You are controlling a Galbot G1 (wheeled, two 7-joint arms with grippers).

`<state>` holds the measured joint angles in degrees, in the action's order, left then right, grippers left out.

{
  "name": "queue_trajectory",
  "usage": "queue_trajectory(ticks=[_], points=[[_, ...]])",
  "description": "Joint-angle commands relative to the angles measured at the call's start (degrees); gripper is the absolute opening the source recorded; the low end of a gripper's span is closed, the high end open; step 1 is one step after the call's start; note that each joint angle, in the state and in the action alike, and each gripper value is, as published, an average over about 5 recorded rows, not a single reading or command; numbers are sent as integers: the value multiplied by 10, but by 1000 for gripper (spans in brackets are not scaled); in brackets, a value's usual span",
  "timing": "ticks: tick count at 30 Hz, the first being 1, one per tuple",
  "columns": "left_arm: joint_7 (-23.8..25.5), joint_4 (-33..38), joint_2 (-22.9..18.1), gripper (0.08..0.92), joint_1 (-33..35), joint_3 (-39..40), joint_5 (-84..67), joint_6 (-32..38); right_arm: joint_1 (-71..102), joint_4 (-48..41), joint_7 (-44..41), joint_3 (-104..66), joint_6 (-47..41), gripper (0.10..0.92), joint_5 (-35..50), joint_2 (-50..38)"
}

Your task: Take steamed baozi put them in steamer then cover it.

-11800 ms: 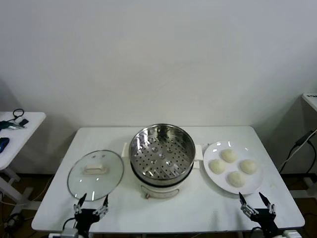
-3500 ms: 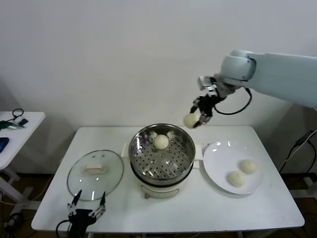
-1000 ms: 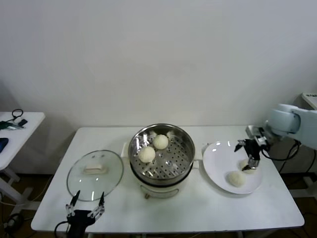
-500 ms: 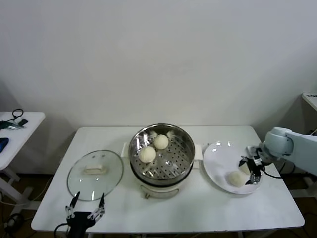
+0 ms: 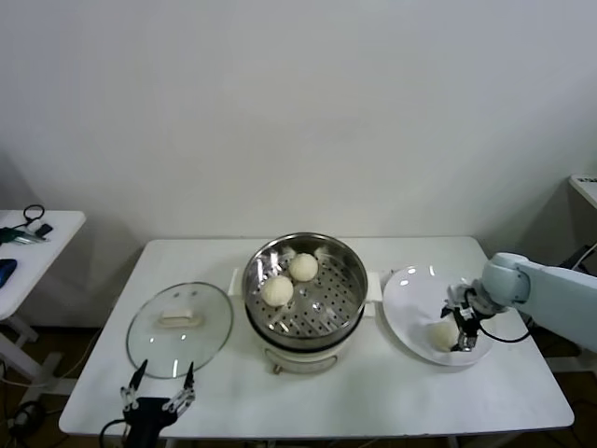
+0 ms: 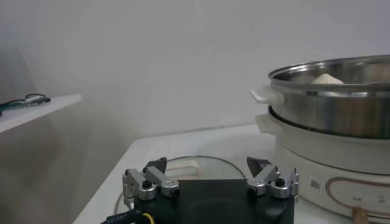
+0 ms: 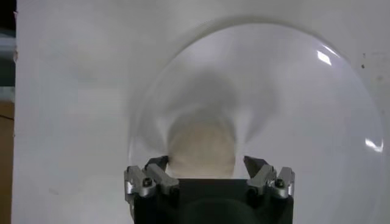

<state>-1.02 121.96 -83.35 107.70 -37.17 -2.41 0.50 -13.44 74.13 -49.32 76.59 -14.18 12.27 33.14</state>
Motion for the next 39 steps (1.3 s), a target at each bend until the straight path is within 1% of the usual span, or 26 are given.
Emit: queue_trajectory(ticks=[1, 4, 6, 8, 11, 14, 17, 21, 24, 27, 29, 31, 35, 39], points=[[0, -1, 0, 823, 0, 0, 1, -1, 18, -9, -5, -19, -4, 715, -6, 8], [0, 0, -1, 823, 0, 0, 1, -1, 0, -4, -10, -7, -2, 665, 1, 7], [0, 0, -1, 823, 0, 0, 1, -1, -29, 2, -16, 10, 2, 650, 8, 6], [0, 1, -1, 823, 0, 0, 1, -1, -71, 8, -23, 37, 11, 646, 18, 6], [-1, 1, -1, 823, 0, 0, 1, -1, -185, 21, -41, 112, 42, 645, 39, 16], [-1, 1, -1, 823, 1, 0, 1, -2, -340, 38, -68, 209, 90, 645, 72, 48], [-2, 1, -1, 823, 0, 1, 2, -4, -462, 54, -92, 260, 141, 645, 113, 96], [-2, 3, 0, 823, -2, 4, 6, -7, -547, 86, -105, 251, 205, 645, 138, 160], [-2, 4, 1, 823, -3, 5, 8, -9, -568, 147, -99, 223, 224, 645, 147, 193], [-1, 3, 2, 823, -4, 4, 10, -11, -562, 225, -74, 201, 232, 645, 131, 220], [-2, 3, 2, 823, -4, 4, 11, -12, -546, 271, -48, 196, 235, 645, 103, 239], [-2, 3, 2, 823, -4, 4, 11, -12, -519, 298, -25, 194, 240, 645, 62, 257], [-4, 4, 2, 823, -5, 2, 10, -12, -444, 300, -3, 185, 265, 645, -32, 283], [-6, 8, 2, 823, -4, -2, 8, -13, -383, 275, 4, 182, 275, 645, -72, 300]])
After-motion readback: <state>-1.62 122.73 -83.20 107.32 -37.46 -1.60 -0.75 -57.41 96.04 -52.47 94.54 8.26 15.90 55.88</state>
